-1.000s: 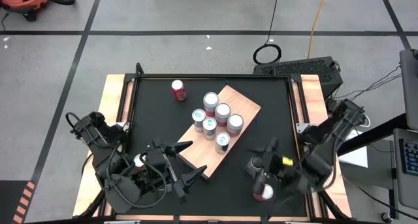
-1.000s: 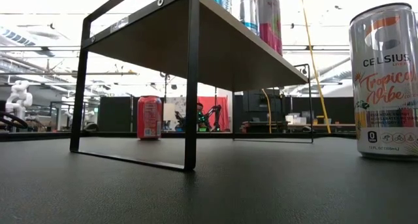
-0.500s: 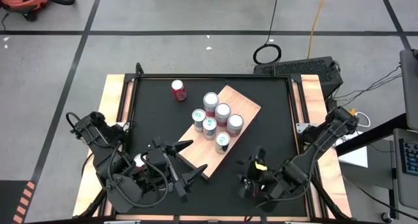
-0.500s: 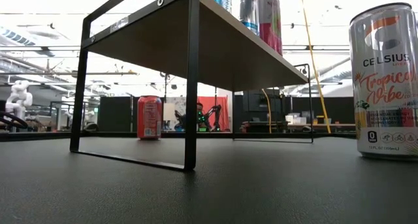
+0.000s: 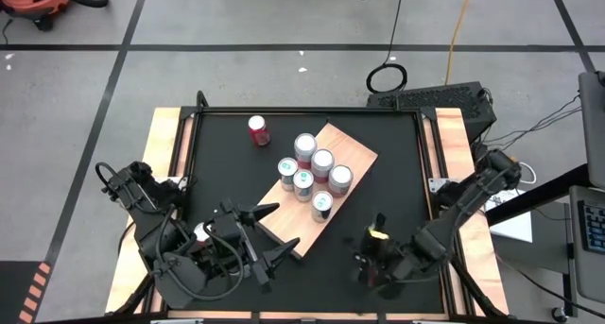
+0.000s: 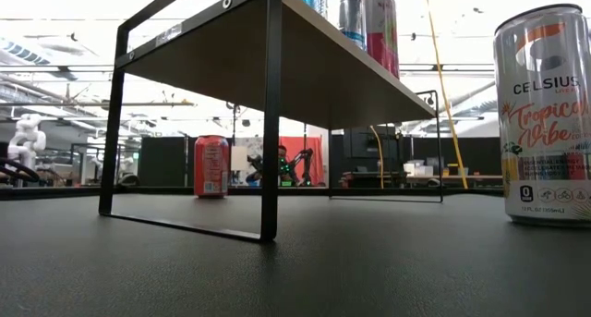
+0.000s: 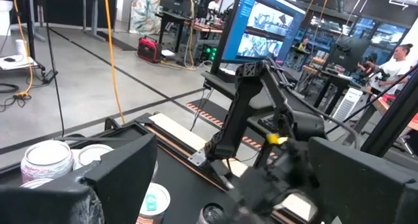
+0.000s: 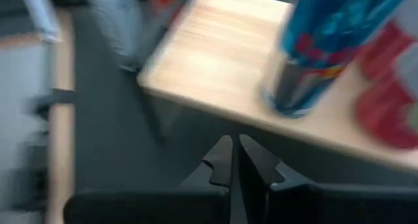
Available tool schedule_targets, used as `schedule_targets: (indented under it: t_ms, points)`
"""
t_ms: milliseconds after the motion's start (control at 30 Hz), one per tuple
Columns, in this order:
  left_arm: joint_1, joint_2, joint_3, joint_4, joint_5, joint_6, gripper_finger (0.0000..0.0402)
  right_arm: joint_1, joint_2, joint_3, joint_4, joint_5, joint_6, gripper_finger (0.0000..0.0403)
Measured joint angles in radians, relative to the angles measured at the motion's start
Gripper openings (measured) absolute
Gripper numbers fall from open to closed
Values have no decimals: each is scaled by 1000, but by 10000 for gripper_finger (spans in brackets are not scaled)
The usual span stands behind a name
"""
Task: Place canned beverage on shelf
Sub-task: Put the blue soda can on the shelf aligned with the blue soda can
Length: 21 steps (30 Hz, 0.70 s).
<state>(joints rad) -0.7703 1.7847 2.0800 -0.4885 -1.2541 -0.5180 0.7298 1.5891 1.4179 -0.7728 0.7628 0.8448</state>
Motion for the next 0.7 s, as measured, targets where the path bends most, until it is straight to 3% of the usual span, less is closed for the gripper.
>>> schedule_targets:
  t_ms: [267, 500, 700]
  points:
    - [-3, 0, 0, -1, 0, 0, 393, -40, -26, -178, 408, 18, -124, 0]
    - [-3, 0, 0, 0, 0, -2, 393, -106, -28, -187, 426, 17, -189, 0]
    - [-3, 0, 0, 0, 0, -26, 393, -175, -30, -187, 422, -63, -232, 0]
